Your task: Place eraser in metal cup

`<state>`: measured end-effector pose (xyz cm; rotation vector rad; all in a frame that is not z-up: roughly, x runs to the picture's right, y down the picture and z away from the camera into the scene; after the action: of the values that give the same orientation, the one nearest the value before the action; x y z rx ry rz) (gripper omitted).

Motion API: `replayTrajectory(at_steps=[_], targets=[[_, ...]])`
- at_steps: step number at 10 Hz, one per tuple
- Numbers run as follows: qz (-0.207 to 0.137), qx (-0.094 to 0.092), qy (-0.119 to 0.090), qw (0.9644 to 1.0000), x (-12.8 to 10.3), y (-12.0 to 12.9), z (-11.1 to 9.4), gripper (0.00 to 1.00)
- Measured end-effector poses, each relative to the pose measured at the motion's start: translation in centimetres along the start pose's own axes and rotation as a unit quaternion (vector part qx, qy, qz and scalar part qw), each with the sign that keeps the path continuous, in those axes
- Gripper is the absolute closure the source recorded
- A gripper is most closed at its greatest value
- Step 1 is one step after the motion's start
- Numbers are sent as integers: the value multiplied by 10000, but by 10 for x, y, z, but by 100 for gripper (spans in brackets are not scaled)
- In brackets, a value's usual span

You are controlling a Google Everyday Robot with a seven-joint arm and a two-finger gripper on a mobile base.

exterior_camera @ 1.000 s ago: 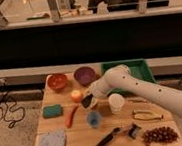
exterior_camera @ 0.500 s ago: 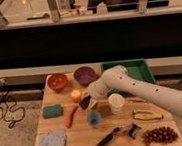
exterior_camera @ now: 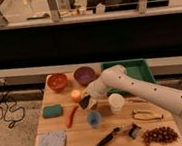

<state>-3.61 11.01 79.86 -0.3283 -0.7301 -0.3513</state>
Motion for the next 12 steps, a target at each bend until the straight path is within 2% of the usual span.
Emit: replayTrajectory(at_steps=[9, 11, 12], targets=[[20, 18, 15, 10000, 4, 0, 0, 98], [22, 19, 17, 10000, 4, 0, 0, 82], [23, 19, 16, 10000, 4, 0, 0, 69]])
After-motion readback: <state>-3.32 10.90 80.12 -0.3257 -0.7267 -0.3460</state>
